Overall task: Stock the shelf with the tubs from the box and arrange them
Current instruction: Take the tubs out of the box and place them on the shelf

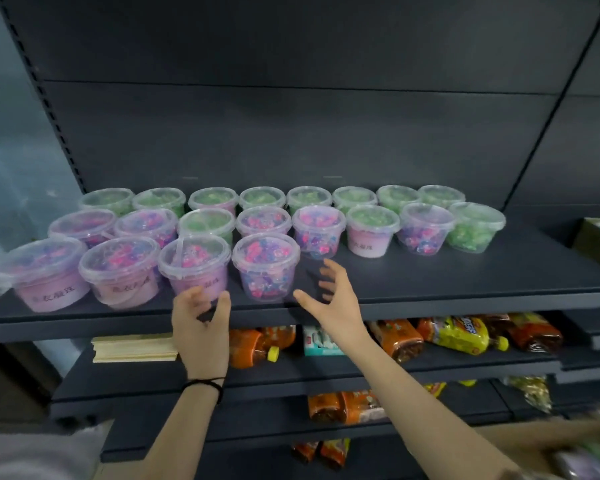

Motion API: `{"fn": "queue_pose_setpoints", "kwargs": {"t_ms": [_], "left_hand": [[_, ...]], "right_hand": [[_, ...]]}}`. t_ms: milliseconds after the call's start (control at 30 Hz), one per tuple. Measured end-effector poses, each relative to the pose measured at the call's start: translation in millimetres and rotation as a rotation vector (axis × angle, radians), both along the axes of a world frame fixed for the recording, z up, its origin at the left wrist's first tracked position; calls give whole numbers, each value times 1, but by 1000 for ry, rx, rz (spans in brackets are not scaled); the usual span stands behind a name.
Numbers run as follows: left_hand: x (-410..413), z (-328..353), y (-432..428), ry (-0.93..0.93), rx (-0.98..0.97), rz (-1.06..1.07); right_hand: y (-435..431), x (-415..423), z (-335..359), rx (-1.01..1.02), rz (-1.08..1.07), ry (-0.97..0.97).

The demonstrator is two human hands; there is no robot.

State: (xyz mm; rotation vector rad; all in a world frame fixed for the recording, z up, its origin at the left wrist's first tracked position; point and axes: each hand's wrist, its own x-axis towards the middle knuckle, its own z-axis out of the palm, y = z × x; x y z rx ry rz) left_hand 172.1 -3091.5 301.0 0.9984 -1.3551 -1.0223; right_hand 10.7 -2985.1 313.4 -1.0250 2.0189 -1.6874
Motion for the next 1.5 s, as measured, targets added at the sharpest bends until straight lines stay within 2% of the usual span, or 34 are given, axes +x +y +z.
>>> {"fn": "queue_pose_setpoints", "kwargs": {"t_ms": [233, 400, 600, 800, 1033, 1133, 1300, 1400, 1500], "left_hand": [[-82, 13, 89, -137, -169, -282], [-161, 3, 186, -238, -96, -508], [-266, -29, 319, -404, -72, -735], [-325, -72, 421, -551, 21, -884], [-377, -157, 456, -838, 185, -992], [-398, -202, 471, -938, 279, -1019], [-440, -262, 510, -962, 454, -1047], [-472, -292, 533, -904, 512, -1069], [-510, -339, 552, -922, 524, -1095]], "right_hand": [[113, -58, 3, -11, -149, 25], [245, -127, -1, 66, -306, 78], [415, -201, -35, 277, -393, 166], [532, -249, -88, 423, -482, 81], [606, -303, -164, 618, -519, -143], [627, -320, -204, 638, -549, -238], [652, -363, -268, 732, -573, -328], [661, -394, -312, 790, -566, -331], [668, -433, -365, 816, -555, -332]]}}
